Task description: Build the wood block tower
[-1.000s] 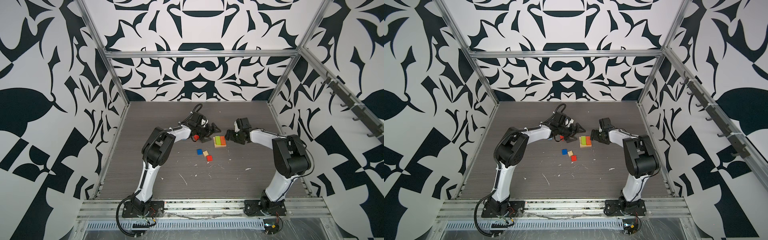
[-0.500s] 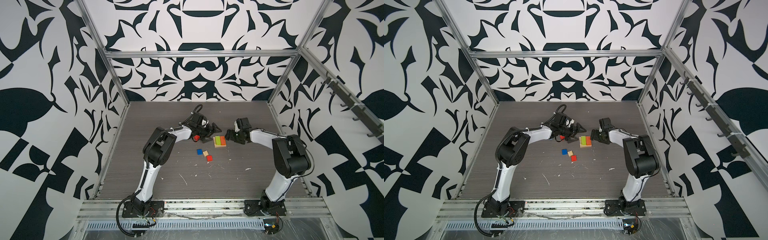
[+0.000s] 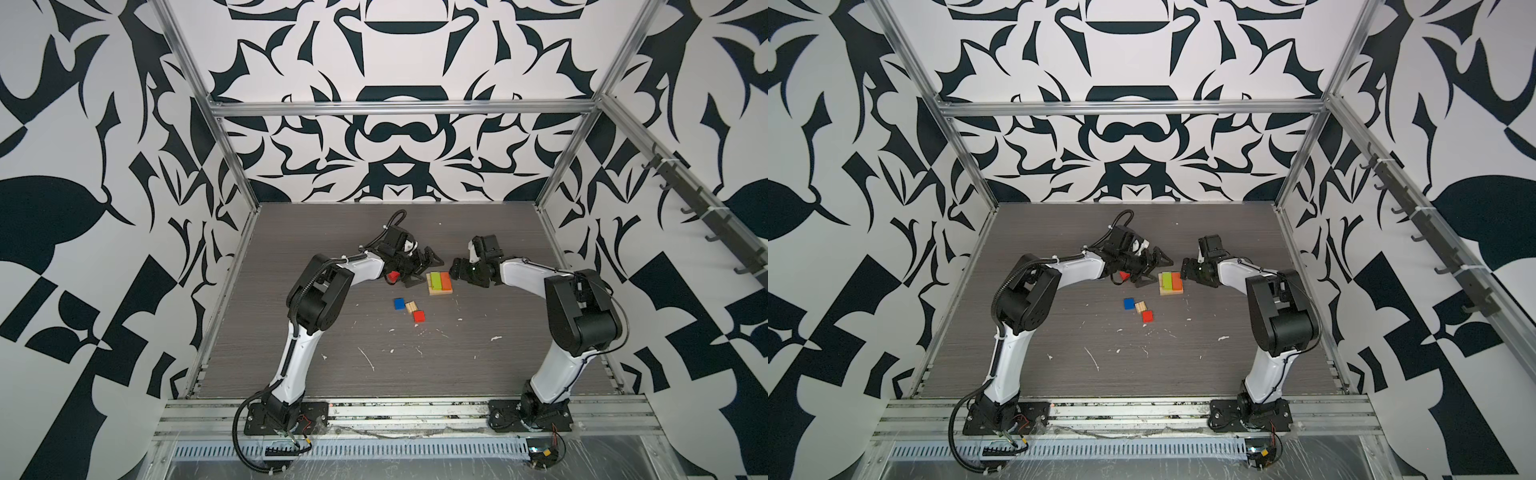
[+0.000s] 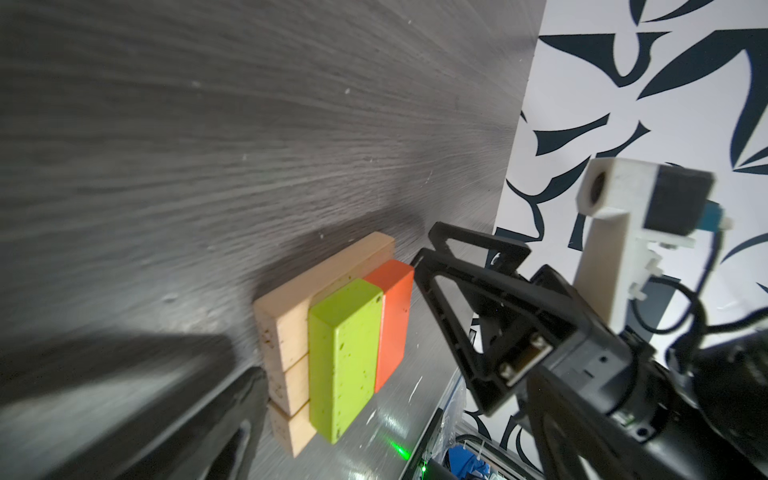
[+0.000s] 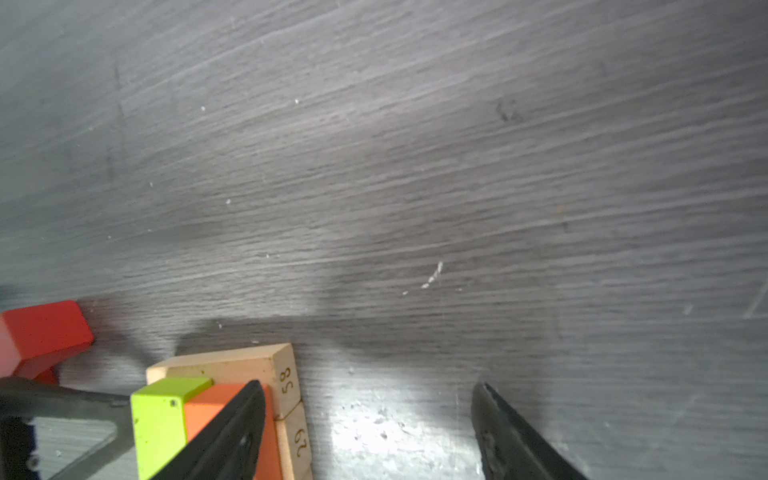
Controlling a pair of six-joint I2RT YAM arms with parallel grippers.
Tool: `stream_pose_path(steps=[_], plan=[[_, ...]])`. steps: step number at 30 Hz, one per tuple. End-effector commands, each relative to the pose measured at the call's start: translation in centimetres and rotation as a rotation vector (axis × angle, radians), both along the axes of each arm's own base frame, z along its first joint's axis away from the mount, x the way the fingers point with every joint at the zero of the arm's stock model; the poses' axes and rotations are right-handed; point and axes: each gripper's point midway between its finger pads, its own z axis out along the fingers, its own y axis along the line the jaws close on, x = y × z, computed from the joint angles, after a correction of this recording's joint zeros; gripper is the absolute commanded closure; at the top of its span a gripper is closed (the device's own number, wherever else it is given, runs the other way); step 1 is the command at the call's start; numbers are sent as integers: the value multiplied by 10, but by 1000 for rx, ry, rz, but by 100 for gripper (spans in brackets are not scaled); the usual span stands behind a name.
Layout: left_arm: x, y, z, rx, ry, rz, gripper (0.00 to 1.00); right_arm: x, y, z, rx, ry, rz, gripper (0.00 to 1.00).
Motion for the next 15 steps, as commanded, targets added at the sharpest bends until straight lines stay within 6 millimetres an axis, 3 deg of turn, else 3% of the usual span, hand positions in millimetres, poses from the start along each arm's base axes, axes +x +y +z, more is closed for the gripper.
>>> stream_pose_path(steps=[1,15], plan=[[-2,1,-14,37,33,4,1,7,6,22,21,-66,18,18],[-2,-1,-13,37,27,-1,0,2,-6,16,-31,-44,-18,18]])
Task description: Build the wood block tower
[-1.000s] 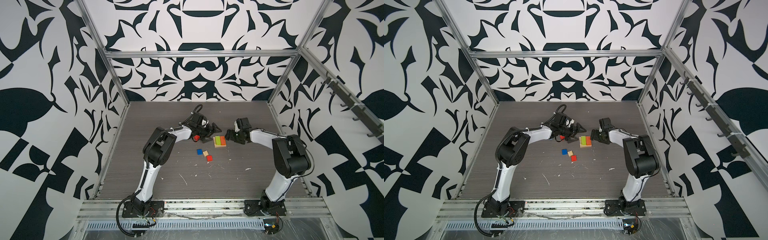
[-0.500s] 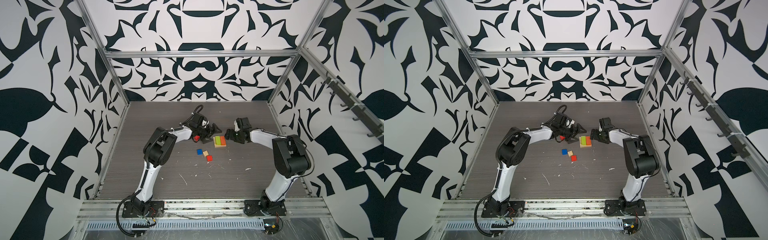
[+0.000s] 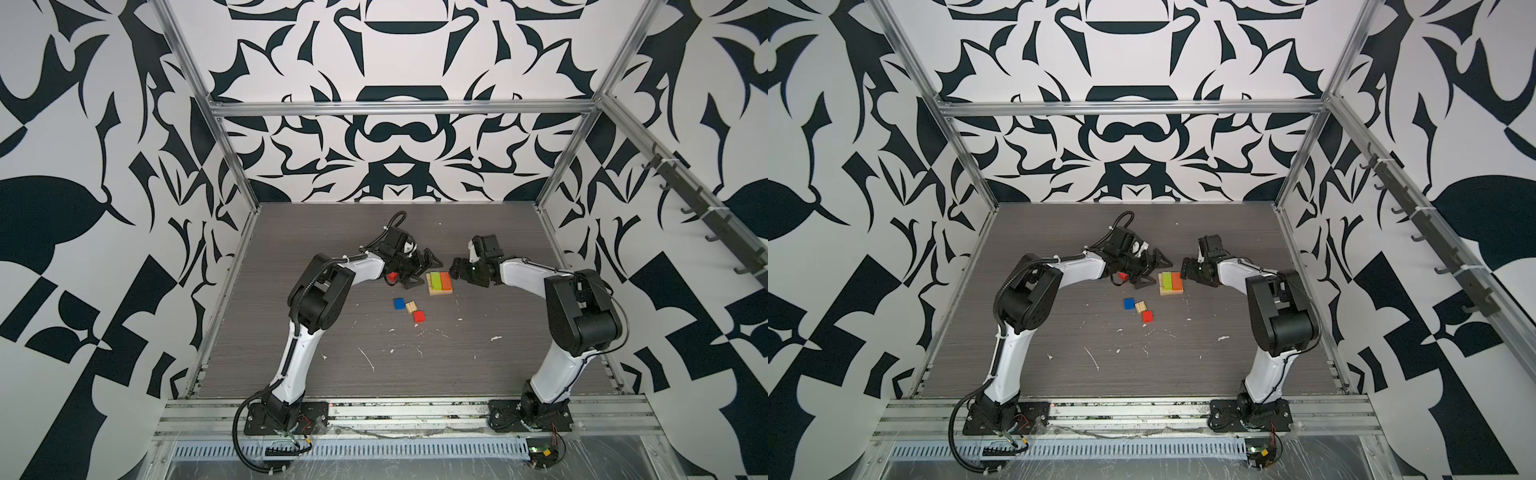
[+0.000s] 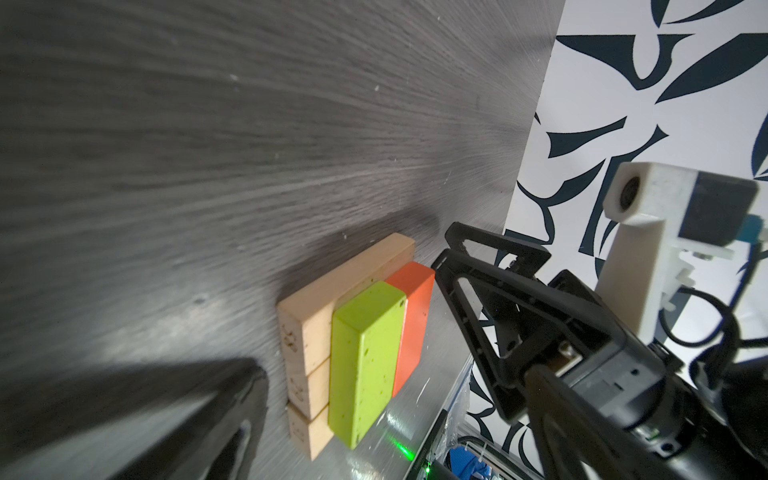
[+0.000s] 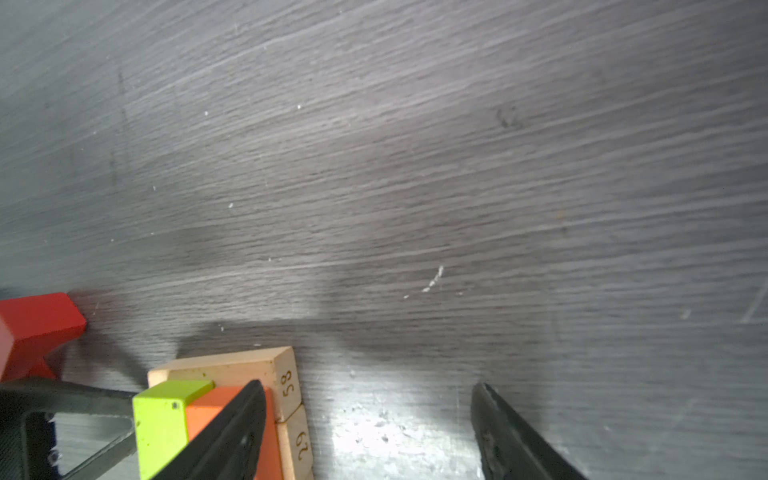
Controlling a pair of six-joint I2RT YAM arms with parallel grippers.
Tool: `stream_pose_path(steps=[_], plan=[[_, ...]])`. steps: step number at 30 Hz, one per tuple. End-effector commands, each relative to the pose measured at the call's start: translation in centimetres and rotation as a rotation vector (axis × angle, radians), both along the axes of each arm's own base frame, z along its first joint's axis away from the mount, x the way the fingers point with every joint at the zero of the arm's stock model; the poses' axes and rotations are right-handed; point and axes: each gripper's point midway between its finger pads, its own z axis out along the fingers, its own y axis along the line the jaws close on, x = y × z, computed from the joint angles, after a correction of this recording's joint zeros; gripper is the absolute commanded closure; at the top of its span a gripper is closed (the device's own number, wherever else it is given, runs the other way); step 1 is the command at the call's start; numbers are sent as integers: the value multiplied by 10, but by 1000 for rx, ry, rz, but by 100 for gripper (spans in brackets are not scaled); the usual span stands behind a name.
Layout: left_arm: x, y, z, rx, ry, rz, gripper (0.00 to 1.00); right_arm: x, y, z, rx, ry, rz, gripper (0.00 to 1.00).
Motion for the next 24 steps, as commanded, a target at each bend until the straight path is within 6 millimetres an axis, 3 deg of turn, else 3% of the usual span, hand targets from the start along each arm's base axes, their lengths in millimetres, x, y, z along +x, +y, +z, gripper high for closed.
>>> stream_pose_path(steps=[1,24], plan=[[0,-2,-8,22,13,0,1,1,-4,15,-21,-39,-12,18],[2,-8,-5,-1,5,-6,1,-2,8,11,27,-28,39,19]])
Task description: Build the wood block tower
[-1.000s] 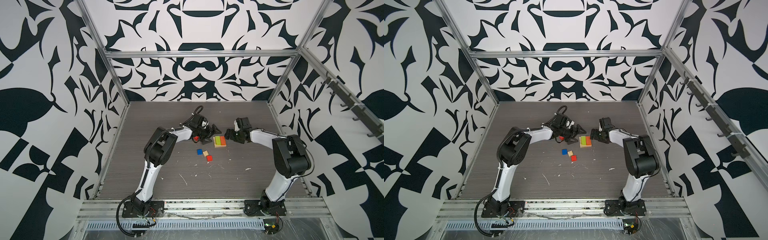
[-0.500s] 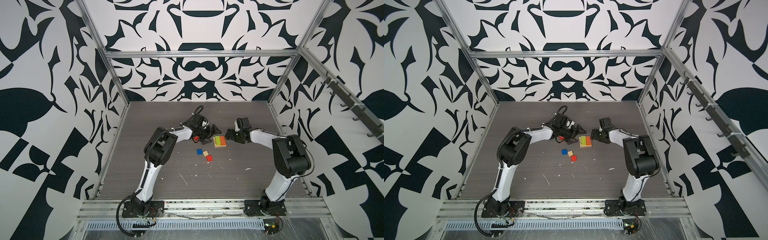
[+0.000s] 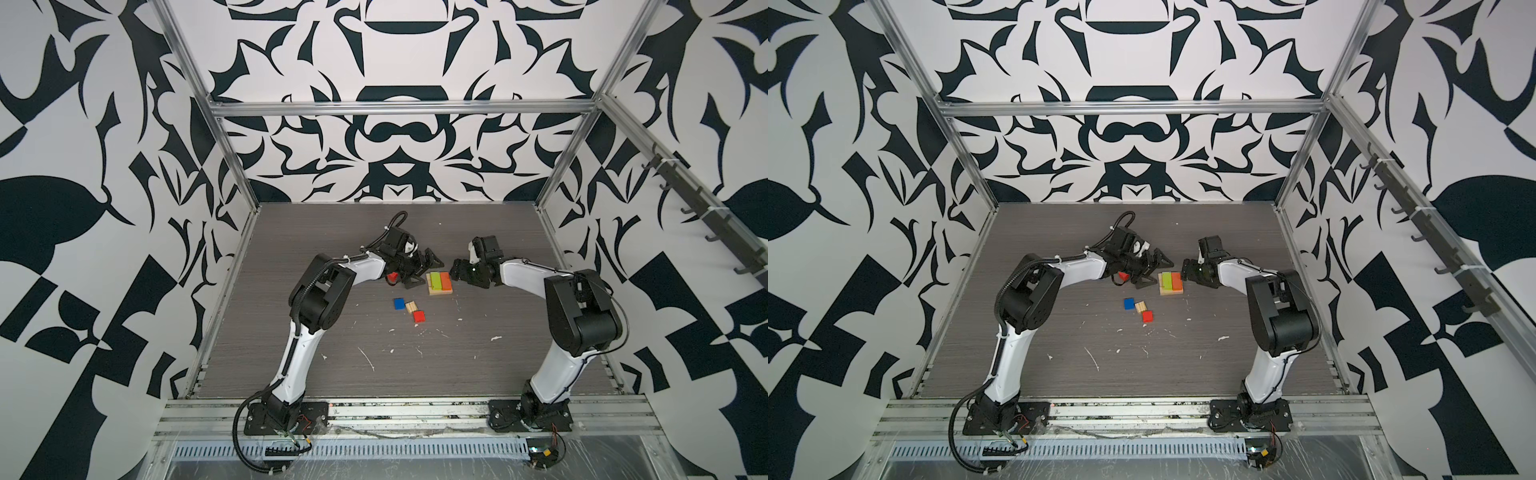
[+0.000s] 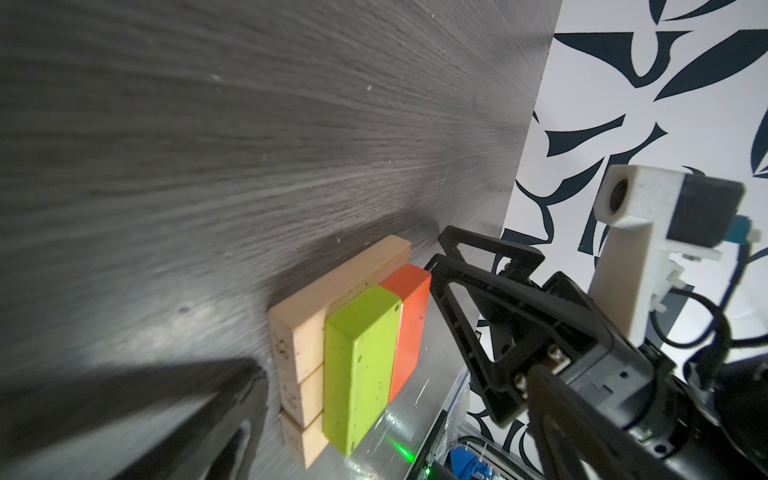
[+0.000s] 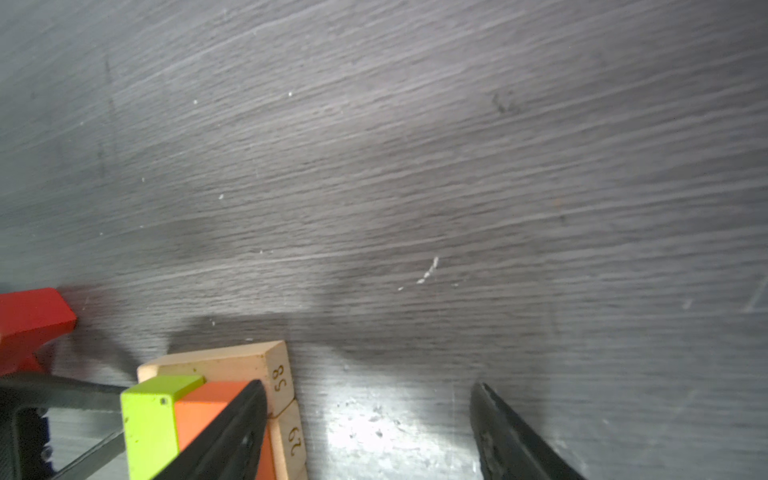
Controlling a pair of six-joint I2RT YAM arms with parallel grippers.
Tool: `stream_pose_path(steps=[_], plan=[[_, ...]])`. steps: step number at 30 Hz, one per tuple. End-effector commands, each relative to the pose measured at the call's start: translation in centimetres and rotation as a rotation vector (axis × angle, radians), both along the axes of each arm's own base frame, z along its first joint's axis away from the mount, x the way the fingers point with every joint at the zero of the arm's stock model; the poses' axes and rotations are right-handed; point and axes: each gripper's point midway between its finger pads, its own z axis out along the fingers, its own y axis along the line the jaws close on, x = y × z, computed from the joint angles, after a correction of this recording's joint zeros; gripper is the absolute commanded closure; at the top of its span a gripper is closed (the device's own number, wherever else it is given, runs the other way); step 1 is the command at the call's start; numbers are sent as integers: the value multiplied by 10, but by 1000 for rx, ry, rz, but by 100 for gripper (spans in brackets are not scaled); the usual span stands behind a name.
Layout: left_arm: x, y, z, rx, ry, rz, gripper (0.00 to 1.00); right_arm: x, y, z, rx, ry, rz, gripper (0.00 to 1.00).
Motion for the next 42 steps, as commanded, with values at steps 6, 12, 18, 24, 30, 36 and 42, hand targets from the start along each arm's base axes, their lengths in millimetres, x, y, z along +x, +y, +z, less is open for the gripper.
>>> stream_pose_path(steps=[6,12,18,24,30,36,42], plan=[[2,-5,-6,5,14,0,1,2,8,14,26,-41,37,19],[3,-6,-5,1,10,-2,0,2,7,14,21,-44,33,19],[4,-7,-3,-2,6,-4,0,3,1,14,-8,-43,12,19],[2,-10,-3,-2,8,-14,0,2,2,14,-5,-38,15,19],[1,-10,-5,2,15,-16,0,3,2,14,-1,-39,19,19],[0,-10,-6,3,15,-17,0,2,7,13,19,-40,32,19],[-1,-9,-6,4,16,-17,1,2,10,14,35,-45,42,19]])
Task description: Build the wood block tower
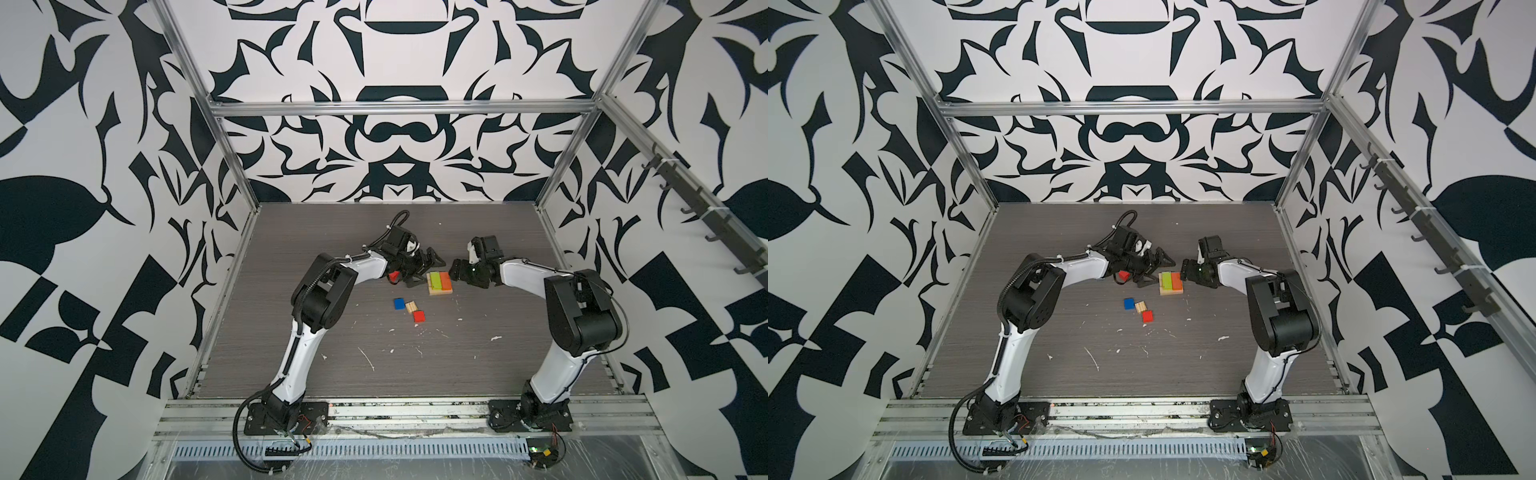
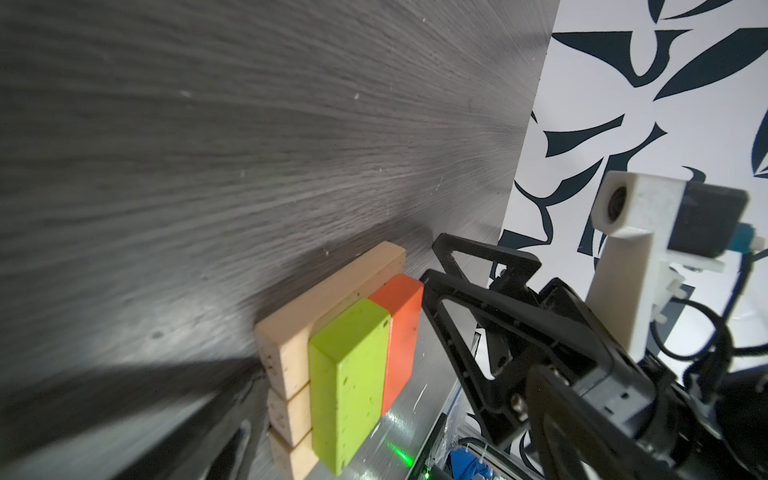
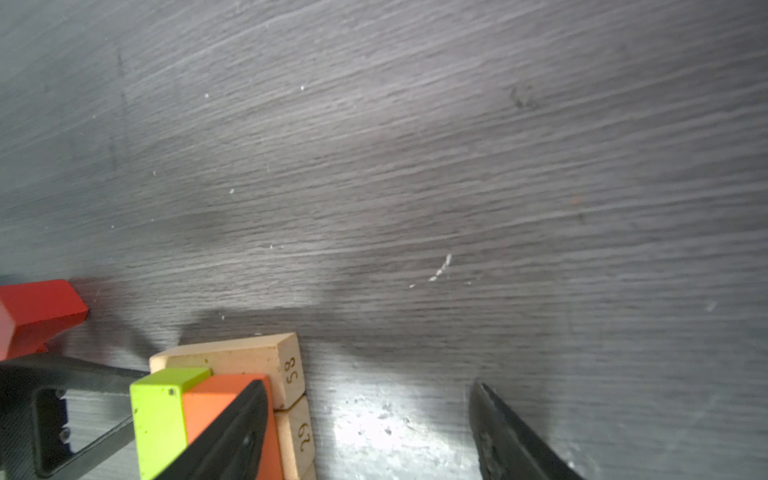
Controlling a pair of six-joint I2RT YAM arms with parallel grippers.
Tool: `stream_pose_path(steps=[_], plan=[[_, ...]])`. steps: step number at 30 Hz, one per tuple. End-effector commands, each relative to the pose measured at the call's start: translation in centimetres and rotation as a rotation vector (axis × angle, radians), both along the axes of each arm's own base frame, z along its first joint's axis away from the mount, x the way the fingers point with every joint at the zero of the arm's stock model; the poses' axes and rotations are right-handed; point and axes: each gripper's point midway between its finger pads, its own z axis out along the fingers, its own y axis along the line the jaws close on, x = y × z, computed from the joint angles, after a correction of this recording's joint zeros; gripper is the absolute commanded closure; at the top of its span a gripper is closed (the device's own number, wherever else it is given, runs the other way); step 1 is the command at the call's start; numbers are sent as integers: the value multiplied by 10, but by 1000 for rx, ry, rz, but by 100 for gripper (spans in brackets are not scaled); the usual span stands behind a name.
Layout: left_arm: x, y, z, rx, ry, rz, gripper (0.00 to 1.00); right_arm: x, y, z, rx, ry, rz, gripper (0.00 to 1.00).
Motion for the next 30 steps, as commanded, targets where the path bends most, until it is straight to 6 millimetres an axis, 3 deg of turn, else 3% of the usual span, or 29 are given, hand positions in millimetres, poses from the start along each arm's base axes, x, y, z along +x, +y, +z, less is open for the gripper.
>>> stream_pose_path(steps=[1,14,30], plan=[[-3,-3,-7,7,21,-10,1,3,7,14,21,-49,30,19],[-4,-2,-3,3,18,-10,0,4,-6,20,-25,-64,-32,19],[1,14,42,17,-74,-24,1,0,-14,56,-43,-139,-58,19]])
